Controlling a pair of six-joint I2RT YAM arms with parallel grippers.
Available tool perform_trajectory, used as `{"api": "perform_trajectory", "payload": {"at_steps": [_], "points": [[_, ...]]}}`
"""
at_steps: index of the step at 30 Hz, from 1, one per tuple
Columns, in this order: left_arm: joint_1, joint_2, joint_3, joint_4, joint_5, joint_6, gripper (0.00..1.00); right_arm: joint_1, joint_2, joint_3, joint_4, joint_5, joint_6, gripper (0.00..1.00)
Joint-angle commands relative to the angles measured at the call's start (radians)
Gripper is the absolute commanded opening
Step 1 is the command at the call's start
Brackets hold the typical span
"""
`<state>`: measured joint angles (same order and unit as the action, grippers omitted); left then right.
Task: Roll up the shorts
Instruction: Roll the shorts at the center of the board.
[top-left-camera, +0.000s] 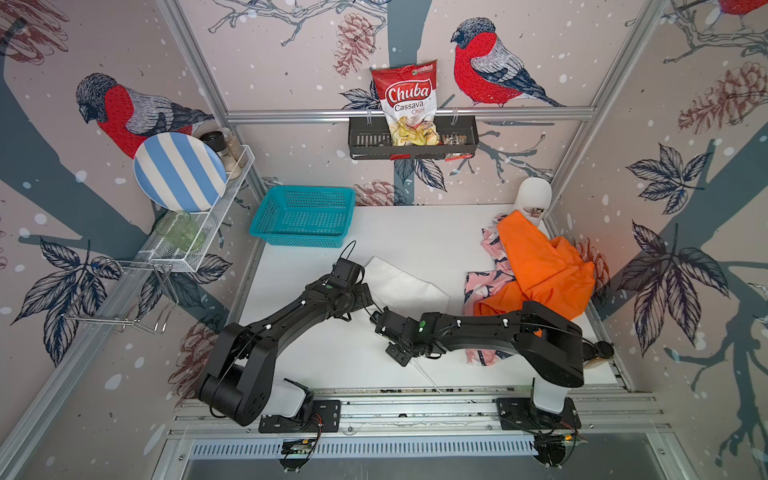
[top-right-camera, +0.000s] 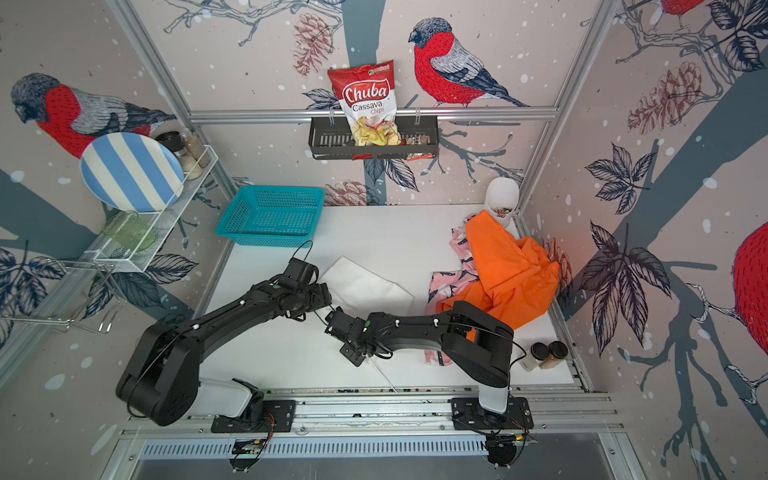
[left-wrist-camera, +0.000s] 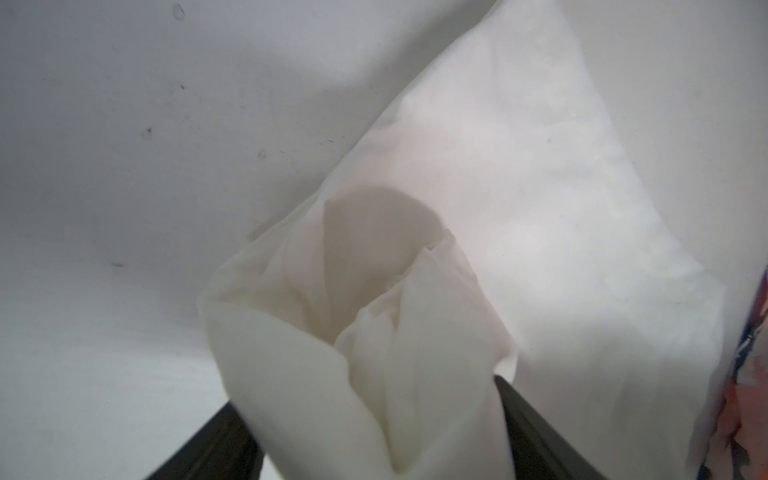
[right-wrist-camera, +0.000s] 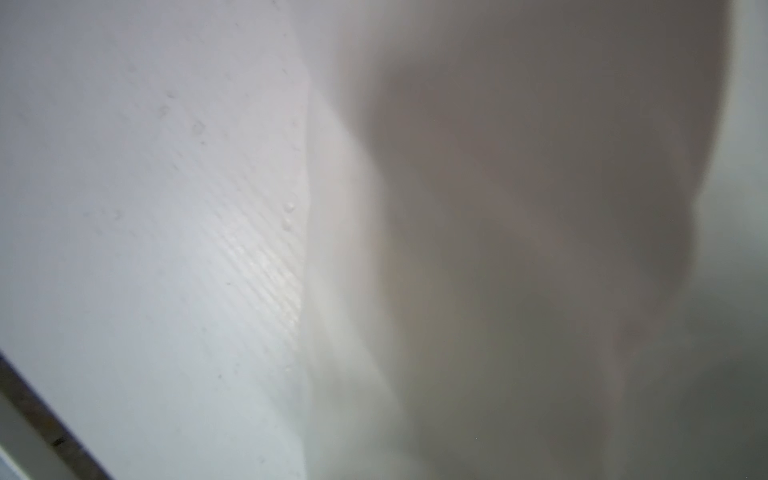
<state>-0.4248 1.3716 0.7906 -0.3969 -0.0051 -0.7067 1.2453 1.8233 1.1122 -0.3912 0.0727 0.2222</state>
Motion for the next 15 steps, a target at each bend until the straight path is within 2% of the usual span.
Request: {"api": "perform_trajectory", "payload": {"at_steps": [1,8,15], "points": [[0.004,-0.067,0.007,-0.080,-0.017,0.003,0.84,-0.029,-0.023,-0.022,0.074,-0.270,0.106,0.12],[0.004,-0.226,0.015,-0.178,-0.013,-0.019,0.85,-0.120,-0.033,-0.103,0.255,-0.577,0.213,0.13],[0.004,-0.314,-0.008,-0.211,0.022,-0.055,0.85,-0.182,-0.007,-0.156,0.385,-0.719,0.285,0.14]]}}
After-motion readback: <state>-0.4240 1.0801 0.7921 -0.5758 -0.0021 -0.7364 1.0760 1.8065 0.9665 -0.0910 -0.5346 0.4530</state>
